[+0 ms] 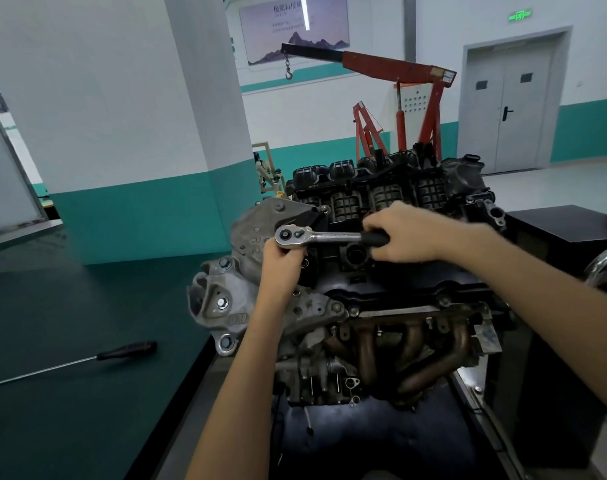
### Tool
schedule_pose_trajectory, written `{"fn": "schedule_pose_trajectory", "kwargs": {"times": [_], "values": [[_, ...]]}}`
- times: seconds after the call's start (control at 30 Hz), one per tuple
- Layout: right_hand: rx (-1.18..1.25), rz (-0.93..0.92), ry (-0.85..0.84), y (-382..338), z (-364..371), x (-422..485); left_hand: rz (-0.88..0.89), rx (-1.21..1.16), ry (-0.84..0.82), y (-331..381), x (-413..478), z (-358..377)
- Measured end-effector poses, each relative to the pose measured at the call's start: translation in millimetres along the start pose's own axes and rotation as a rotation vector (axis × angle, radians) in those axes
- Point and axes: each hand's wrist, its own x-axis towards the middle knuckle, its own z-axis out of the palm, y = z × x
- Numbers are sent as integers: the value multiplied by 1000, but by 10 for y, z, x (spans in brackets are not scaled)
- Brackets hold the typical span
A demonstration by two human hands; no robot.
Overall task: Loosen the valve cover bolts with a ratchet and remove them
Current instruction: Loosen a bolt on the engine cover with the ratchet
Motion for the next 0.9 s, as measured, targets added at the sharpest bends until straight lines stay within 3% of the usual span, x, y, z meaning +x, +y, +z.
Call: {"fn": "schedule_pose_trajectory", "kwargs": {"times": [0.2, 0.33, 0.43, 0.53, 0.63, 0.8, 0.9], "values": [[600, 130, 169, -758, 1192, -413, 7, -50, 68, -22, -34, 17], [861, 153, 177, -1134, 1493, -392, 70, 58, 63, -29, -31, 0], [675, 81, 122, -807, 1191, -401, 14, 4, 16, -54, 8, -43], [255, -3, -21, -292, 556, -236, 8, -11, -21, -65, 65, -66], [-106, -26, 5, 40, -39, 70, 19, 54, -52, -31, 108, -39], [-126, 16, 72, 13, 287, 86, -11, 73, -80, -147, 67, -67], [187, 152, 121, -188, 858, -152, -24, 73, -93, -223, 69, -64]]}}
